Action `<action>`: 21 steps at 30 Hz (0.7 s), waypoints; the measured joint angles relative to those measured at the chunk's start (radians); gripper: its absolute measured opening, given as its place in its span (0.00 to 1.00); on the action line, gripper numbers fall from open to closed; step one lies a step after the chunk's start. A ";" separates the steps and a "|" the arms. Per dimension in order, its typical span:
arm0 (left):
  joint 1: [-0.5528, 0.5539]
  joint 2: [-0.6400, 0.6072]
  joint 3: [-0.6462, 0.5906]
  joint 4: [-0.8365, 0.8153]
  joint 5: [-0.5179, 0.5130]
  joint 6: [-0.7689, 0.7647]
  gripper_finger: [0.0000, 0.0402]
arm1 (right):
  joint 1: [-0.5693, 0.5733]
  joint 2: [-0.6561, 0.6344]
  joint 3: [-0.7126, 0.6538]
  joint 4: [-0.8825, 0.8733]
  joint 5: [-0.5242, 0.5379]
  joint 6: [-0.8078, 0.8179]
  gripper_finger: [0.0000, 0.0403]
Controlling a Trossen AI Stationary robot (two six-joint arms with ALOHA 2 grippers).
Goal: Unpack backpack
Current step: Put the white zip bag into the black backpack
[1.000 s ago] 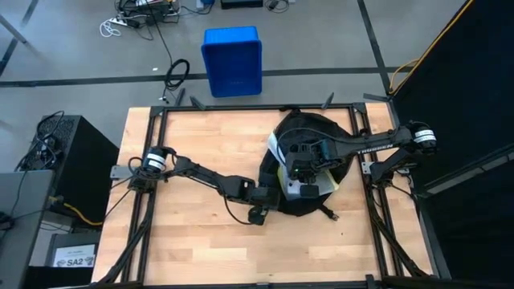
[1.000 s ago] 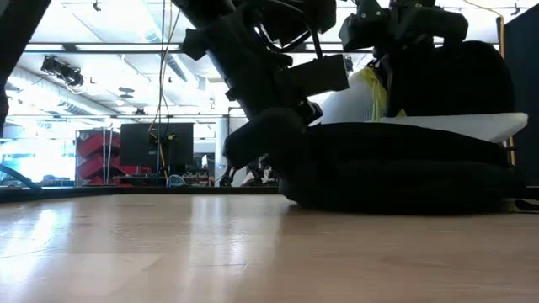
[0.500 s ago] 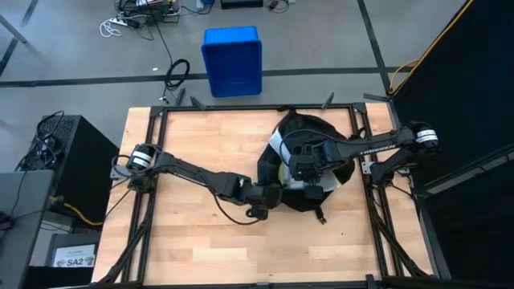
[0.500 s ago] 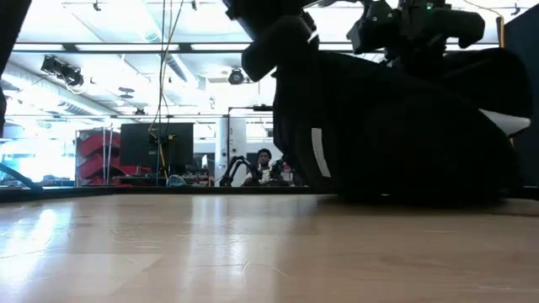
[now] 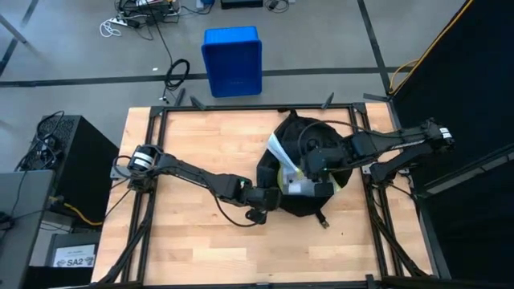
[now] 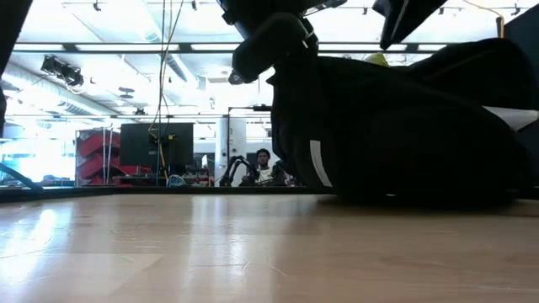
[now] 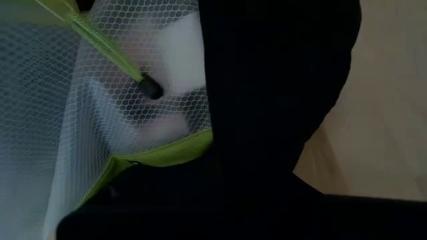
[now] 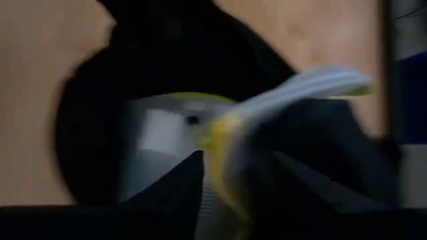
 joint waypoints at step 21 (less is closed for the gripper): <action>-0.001 0.000 0.000 -0.037 0.014 -0.006 0.00 | -0.254 0.305 0.001 -0.060 0.164 -0.164 0.69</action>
